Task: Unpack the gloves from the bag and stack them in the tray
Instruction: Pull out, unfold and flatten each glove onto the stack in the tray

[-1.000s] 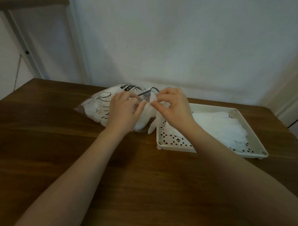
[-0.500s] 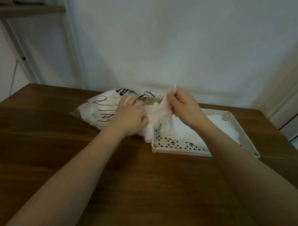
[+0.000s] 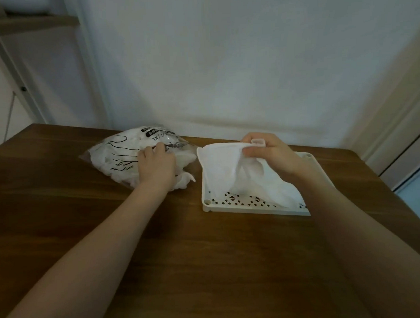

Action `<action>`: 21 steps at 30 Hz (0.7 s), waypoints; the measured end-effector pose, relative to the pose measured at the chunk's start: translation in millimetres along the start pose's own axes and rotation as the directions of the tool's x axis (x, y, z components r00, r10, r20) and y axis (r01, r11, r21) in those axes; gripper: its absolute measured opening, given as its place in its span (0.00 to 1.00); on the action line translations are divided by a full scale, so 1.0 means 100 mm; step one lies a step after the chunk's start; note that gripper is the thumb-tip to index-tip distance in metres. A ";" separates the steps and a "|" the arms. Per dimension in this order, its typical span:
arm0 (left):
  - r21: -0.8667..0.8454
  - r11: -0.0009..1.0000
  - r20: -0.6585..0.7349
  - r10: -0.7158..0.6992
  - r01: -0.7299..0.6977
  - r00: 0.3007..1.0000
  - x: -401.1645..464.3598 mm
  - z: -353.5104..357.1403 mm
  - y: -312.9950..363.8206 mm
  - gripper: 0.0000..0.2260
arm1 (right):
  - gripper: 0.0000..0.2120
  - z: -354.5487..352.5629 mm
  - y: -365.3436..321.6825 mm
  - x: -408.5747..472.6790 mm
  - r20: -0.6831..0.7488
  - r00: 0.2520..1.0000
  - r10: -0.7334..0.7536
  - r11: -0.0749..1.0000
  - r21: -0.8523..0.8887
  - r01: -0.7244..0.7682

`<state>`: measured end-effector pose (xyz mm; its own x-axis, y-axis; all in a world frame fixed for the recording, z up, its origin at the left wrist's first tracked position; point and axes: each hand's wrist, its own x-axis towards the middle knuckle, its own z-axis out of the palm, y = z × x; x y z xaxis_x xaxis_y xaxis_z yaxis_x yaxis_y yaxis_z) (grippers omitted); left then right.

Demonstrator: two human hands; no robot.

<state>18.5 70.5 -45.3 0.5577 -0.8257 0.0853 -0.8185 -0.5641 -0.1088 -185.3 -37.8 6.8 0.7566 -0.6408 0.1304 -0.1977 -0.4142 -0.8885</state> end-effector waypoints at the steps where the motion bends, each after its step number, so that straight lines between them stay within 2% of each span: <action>1: -0.043 0.999 -0.073 0.025 -0.028 0.997 -0.02 -0.03 0.00 0.16 | 0.03 -0.02 -0.02 -0.02 -0.012 1.000 -0.022 0.997 0.074 0.022; 3: -0.273 0.944 -0.276 0.107 -0.185 0.955 -0.07 -0.16 0.04 0.16 | 0.01 -0.07 -0.05 -0.06 -0.030 0.998 -0.056 0.988 0.139 0.059; 4: -0.477 0.827 -0.337 0.138 -0.296 0.931 -0.11 -0.27 0.10 0.16 | 0.02 -0.09 -0.07 -0.08 -0.025 0.997 -0.076 0.986 0.148 0.079; 5: -0.682 0.639 -0.326 0.170 -0.356 0.930 -0.18 -0.41 0.18 0.16 | 0.03 -0.10 -0.07 -0.09 -0.009 0.996 -0.090 0.984 0.151 0.091; 6: -0.822 0.443 -0.275 0.240 -0.357 0.931 -0.25 -0.53 0.28 0.16 | 0.04 -0.12 -0.07 -0.12 0.007 0.996 -0.091 0.983 0.159 0.089; 7: -0.894 0.309 -0.225 0.320 -0.325 0.921 -0.30 -0.62 0.37 0.17 | 0.05 -0.13 -0.07 -0.13 0.020 0.996 -0.084 0.983 0.166 0.079; 8: -0.924 0.254 -0.172 0.391 -0.286 0.904 -0.33 -0.68 0.45 0.18 | 0.05 -0.14 -0.07 -0.15 0.028 0.997 -0.073 0.984 0.163 0.067; 10: -0.941 0.236 -0.101 0.489 -0.243 0.866 -0.33 -0.67 0.57 0.16 | 0.06 -0.17 -0.06 -0.17 0.025 0.999 -0.047 0.989 0.139 0.043; 13: -0.936 0.281 -0.041 0.507 -0.210 0.861 -0.30 -0.60 0.61 0.08 | 0.05 -0.27 -0.02 -0.24 -0.026 1.000 -0.012 0.993 0.119 0.015; 16: -0.972 0.212 0.023 0.509 -0.099 0.861 -0.28 -0.56 0.58 0.04 | 0.05 -0.46 0.05 -0.34 -0.076 0.996 0.043 0.986 0.166 -0.030; 18: -0.996 0.088 0.052 0.475 0.012 0.878 -0.26 -0.58 0.56 0.05 | 0.10 -0.58 0.12 -0.42 -0.051 0.994 0.096 0.947 0.312 -0.075; 21: -0.972 -0.179 0.058 0.432 0.149 0.900 -0.22 -0.63 0.64 0.06 | 0.11 -0.68 0.20 -0.53 0.020 0.974 0.224 0.777 0.599 -0.191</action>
<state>-54.8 53.4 8.0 0.1563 -0.9873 -0.0281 0.0960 -0.0131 0.9953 -271.5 -56.4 12.5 0.7053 -0.7042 -0.0810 0.0754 0.1880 -0.9793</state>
